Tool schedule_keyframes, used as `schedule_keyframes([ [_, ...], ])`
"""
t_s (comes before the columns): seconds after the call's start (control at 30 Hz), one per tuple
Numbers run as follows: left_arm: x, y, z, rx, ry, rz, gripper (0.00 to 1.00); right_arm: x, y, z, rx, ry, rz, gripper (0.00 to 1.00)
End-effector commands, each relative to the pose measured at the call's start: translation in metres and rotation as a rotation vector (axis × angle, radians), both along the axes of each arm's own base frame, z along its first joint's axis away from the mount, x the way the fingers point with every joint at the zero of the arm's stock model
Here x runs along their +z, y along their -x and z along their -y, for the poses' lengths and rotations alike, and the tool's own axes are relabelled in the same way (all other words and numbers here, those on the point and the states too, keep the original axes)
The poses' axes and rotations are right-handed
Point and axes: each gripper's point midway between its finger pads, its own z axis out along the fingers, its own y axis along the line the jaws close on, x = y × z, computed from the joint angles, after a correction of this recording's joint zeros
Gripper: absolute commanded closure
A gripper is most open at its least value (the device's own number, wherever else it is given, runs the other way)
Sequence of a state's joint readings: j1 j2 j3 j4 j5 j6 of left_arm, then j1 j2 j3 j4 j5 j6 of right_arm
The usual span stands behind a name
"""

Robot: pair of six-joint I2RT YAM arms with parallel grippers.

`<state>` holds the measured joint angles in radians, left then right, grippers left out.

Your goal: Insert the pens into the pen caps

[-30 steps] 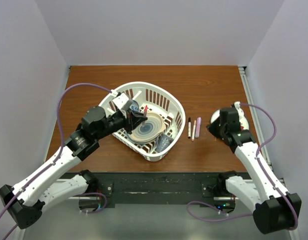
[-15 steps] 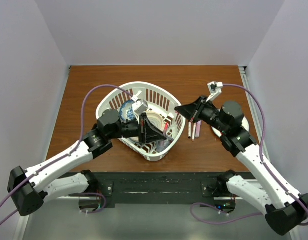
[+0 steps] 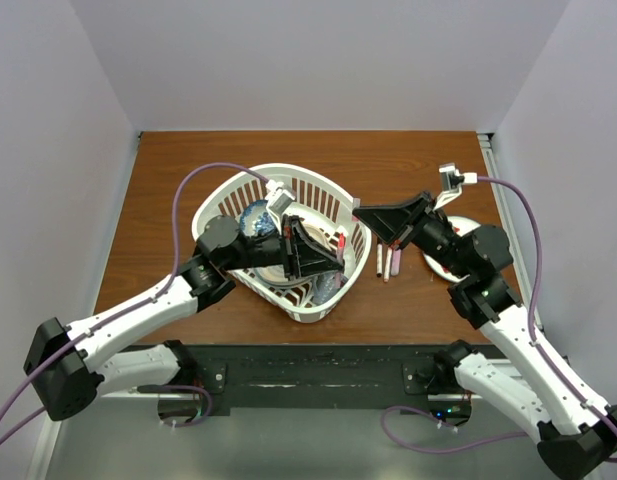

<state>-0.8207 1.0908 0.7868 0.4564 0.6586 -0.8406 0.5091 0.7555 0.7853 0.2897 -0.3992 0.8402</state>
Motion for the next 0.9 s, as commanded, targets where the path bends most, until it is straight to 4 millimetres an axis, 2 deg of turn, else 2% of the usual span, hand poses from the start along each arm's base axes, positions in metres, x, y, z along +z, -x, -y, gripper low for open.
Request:
schedule_keyframes([
  [0.0, 0.011, 0.002, 0.003, -0.023, 0.062, 0.001, 1.0, 0.016, 0.011, -0.001, 0.037, -0.055, 0.052, 1.0],
  [0.37, 0.019, -0.006, 0.014, -0.037, 0.07, 0.021, 1.0, 0.012, 0.012, -0.003, 0.046, -0.031, 0.047, 1.0],
  [0.87, 0.026, -0.008, 0.014, -0.027, 0.082, 0.063, 1.0, -0.004, 0.007, -0.007, 0.048, 0.019, 0.015, 1.0],
])
